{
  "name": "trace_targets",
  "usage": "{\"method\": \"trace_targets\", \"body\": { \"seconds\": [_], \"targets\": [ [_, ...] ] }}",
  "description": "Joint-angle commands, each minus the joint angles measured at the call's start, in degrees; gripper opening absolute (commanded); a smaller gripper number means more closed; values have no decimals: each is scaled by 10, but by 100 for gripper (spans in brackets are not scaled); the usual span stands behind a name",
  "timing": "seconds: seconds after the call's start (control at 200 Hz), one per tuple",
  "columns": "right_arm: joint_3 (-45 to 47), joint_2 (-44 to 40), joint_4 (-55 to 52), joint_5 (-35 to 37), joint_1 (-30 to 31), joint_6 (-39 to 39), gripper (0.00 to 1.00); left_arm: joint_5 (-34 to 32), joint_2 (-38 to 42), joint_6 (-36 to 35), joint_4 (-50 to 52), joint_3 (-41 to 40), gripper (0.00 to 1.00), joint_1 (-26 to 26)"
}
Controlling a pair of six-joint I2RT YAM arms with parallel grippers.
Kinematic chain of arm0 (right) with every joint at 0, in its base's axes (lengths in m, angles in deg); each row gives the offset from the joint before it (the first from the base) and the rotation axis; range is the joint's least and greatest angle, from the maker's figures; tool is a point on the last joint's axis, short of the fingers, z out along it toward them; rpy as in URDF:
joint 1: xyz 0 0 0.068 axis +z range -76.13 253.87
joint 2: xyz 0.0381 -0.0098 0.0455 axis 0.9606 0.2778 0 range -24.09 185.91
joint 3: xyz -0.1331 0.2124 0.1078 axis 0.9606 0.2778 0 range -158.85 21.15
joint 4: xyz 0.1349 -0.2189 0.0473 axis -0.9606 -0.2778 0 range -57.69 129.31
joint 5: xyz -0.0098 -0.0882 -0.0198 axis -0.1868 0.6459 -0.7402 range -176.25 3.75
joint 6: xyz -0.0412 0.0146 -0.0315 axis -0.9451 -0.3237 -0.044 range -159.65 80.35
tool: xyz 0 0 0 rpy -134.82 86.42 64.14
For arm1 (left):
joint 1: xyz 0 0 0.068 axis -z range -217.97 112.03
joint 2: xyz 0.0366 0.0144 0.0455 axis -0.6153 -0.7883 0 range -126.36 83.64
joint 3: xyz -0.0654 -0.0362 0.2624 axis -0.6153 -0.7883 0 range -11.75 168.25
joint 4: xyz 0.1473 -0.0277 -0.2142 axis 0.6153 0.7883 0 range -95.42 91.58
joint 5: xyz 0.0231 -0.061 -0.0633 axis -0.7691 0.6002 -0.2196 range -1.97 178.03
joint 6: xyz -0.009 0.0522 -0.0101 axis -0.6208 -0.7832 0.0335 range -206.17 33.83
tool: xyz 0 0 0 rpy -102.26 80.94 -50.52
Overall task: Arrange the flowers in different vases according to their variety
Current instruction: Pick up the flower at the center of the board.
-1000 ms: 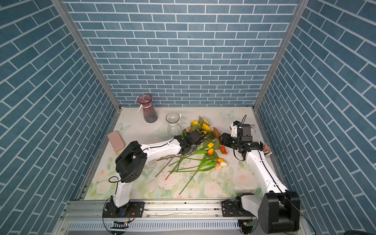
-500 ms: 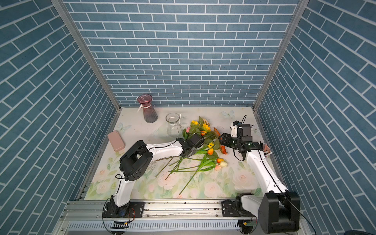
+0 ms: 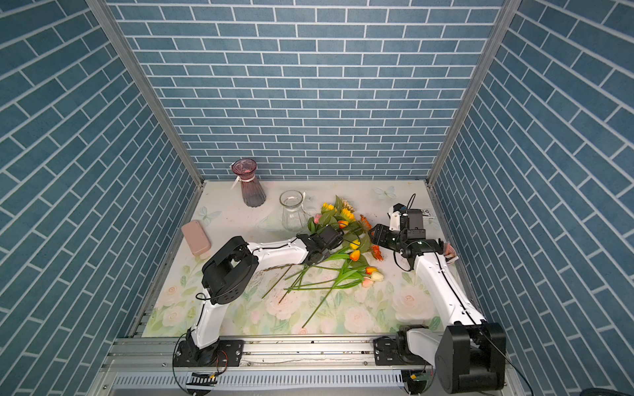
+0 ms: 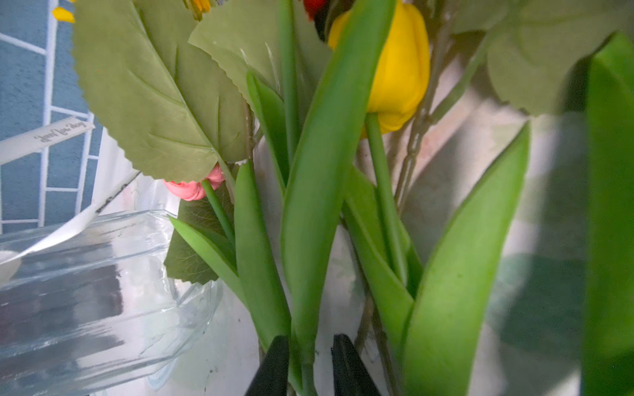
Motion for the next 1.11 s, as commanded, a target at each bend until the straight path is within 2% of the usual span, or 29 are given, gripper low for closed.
{"method": "trace_targets", "body": {
  "seconds": [0.0, 0.795, 1.1],
  "targets": [
    [-4, 5, -4, 3, -1, -2, 60, -12, -13, -3, -11, -8, 24, -4],
    [2, -9, -6, 0, -1, -6, 60, -30, -14, -7, -19, -12, 9, -3],
    [-1, -15, -5, 0, -1, -10, 60, -33, 33, -2, -10, -7, 0, 12]
  ]
}}
